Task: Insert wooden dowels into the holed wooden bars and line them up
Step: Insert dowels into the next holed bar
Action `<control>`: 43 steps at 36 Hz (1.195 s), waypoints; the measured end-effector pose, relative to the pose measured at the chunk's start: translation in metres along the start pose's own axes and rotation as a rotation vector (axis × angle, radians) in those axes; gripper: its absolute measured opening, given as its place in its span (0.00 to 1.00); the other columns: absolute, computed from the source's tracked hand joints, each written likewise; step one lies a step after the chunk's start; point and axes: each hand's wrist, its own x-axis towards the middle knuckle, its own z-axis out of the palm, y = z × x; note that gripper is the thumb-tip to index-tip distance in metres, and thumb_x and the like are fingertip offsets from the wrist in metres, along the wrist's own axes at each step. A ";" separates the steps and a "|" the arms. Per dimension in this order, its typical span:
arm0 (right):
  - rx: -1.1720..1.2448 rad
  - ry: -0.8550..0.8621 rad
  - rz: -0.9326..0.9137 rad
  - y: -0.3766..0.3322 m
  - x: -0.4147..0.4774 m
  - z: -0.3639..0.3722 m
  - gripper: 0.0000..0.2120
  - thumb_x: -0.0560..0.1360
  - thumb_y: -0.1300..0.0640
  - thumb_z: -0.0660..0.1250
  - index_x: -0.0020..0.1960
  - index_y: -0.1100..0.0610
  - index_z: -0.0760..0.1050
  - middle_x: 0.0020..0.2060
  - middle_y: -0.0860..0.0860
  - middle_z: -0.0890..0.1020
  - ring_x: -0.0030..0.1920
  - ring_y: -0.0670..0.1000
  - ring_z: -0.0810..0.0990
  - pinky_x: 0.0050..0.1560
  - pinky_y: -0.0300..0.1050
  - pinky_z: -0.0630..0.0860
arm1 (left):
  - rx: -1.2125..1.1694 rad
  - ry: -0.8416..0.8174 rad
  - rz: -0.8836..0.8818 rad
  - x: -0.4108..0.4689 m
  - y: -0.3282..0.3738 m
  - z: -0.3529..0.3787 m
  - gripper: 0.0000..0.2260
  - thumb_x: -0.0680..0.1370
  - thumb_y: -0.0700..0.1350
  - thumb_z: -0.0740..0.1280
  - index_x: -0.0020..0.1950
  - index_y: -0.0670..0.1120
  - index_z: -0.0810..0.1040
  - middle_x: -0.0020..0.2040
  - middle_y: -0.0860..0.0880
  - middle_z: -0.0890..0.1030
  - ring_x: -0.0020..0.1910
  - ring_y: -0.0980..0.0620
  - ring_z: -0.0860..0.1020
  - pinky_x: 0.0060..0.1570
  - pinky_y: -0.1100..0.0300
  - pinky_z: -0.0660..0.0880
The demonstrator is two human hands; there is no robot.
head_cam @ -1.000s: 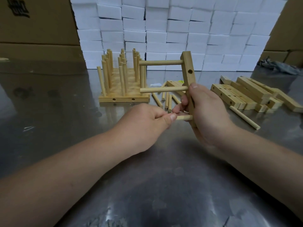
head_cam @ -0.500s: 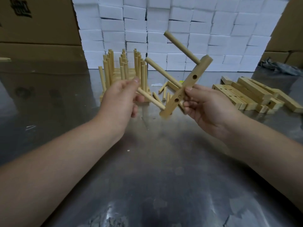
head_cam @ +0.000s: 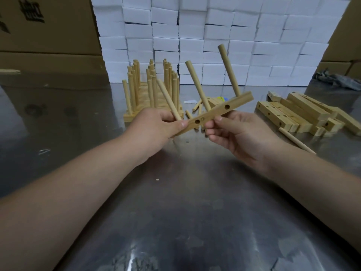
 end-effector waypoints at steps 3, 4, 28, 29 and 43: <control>-0.027 -0.022 0.025 0.003 0.000 0.001 0.08 0.78 0.66 0.59 0.48 0.65 0.76 0.37 0.53 0.83 0.35 0.45 0.80 0.37 0.34 0.78 | 0.038 -0.038 -0.021 0.006 0.001 -0.004 0.05 0.70 0.47 0.73 0.34 0.52 0.81 0.33 0.54 0.82 0.39 0.53 0.79 0.52 0.51 0.77; -0.034 -0.024 0.038 0.003 0.000 0.001 0.08 0.78 0.66 0.59 0.50 0.67 0.76 0.39 0.54 0.82 0.36 0.45 0.80 0.38 0.34 0.79 | 0.046 -0.056 -0.030 0.008 0.002 -0.007 0.04 0.70 0.47 0.73 0.35 0.52 0.81 0.35 0.53 0.83 0.41 0.53 0.80 0.53 0.50 0.77; -0.031 -0.046 0.112 0.006 -0.003 0.002 0.05 0.77 0.60 0.63 0.49 0.62 0.74 0.34 0.56 0.83 0.34 0.49 0.82 0.34 0.37 0.79 | 0.495 0.027 -0.055 0.029 -0.051 -0.086 0.06 0.72 0.49 0.71 0.37 0.59 0.77 0.35 0.62 0.78 0.35 0.62 0.74 0.32 0.67 0.65; -0.045 -0.044 0.104 0.007 -0.003 0.002 0.05 0.77 0.60 0.63 0.49 0.61 0.74 0.34 0.55 0.83 0.34 0.49 0.81 0.35 0.37 0.79 | 0.497 0.051 -0.070 0.031 -0.054 -0.089 0.05 0.72 0.49 0.71 0.39 0.58 0.78 0.36 0.61 0.77 0.36 0.62 0.74 0.32 0.67 0.65; -0.586 0.288 -0.105 0.003 0.008 -0.015 0.07 0.77 0.59 0.62 0.42 0.51 0.76 0.32 0.48 0.80 0.31 0.45 0.75 0.34 0.38 0.72 | 0.838 0.294 -0.120 0.041 -0.050 -0.063 0.13 0.75 0.52 0.65 0.36 0.47 0.69 0.35 0.48 0.72 0.40 0.47 0.71 0.32 0.57 0.61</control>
